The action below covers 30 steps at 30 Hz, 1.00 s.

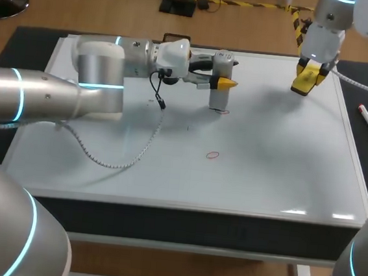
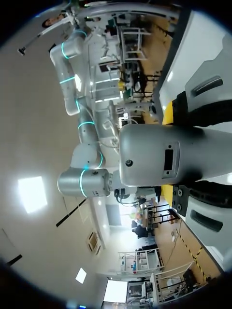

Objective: Pick up the inspection probe, press it on each red-marked spot on the whiteboard one by one, put down the probe, pick up the eraser, and wipe off all the red marks.

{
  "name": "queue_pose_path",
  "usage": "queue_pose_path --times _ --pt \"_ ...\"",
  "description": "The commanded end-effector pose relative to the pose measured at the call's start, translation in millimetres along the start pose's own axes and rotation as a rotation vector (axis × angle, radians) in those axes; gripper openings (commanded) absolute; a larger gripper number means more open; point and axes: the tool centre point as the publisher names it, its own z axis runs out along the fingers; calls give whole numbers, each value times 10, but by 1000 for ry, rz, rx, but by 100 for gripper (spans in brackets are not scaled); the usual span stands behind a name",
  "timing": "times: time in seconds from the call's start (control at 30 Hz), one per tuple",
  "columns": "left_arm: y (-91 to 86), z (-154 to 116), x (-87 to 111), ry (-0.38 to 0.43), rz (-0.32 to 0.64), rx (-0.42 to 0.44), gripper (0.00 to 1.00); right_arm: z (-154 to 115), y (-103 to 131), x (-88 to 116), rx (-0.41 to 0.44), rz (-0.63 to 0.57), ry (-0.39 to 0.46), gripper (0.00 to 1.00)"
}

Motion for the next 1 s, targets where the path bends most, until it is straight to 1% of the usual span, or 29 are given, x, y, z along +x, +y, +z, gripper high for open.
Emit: queue_pose_path --times 0.03,0.2,0.37,1.0 --pt "65 60 -21 11 5 20 0 -9 -11 -1 0 -2 4 0" --pt "132 109 -7 12 6 45 0 -9 -11 -1 0 -2 4 0" --pt "156 162 -10 25 6 39 0 -9 -11 -1 0 -2 4 0" --pt "211 171 -13 36 -9 11 0 -9 -11 -1 0 -2 4 0"
